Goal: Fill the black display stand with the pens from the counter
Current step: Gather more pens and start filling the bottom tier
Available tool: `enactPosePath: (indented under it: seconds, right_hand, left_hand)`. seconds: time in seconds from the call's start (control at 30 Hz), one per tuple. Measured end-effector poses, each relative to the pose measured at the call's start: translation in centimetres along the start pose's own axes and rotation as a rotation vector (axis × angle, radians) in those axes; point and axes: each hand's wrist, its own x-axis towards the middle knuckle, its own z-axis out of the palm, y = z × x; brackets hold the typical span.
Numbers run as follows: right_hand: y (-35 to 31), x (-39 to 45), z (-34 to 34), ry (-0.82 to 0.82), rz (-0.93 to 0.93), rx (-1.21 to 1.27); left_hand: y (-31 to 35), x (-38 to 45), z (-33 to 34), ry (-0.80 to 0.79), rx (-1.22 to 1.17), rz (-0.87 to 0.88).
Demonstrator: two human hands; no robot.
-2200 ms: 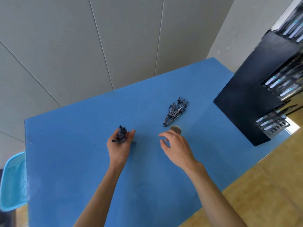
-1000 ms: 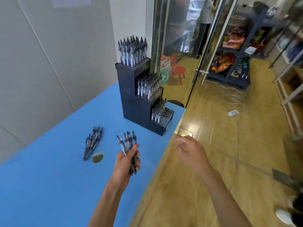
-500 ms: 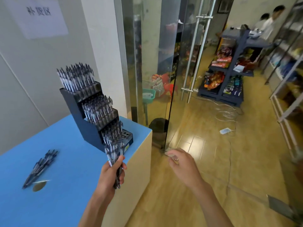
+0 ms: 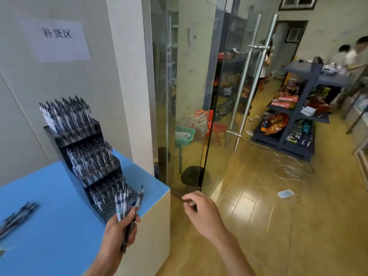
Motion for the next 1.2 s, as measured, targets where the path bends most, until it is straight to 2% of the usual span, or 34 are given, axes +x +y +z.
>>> enactPosePath:
  seconds: [0.37,0.53,0.77,1.1,1.2]
  right_hand:
    - [1.1,12.9,-0.2,-0.142,-0.193,-0.026]
    - [-0.4,16.7,1.9,-0.257,-0.301,0.040]
    - [-3.0,20.0,6.3,-0.450,-0.431,0.167]
    - [-7.5,23.2,10.4,-0.872,-0.387,0.536]
    - [-8.3,23.3,11.2,-0.971,-0.309,0.608]
  left_hand:
    - [1.3,6.4,4.4,0.180,0.017,0.091]
    - [2.5,6.9,4.4,0.327,0.035,0.148]
    - [2.5,7.5,3.4,0.517,0.057,0.142]
    - [0.6,6.9,2.7,0.737,-0.019,0.081]
    - [0.4,6.7,2.8,0.795,-0.035,0.090]
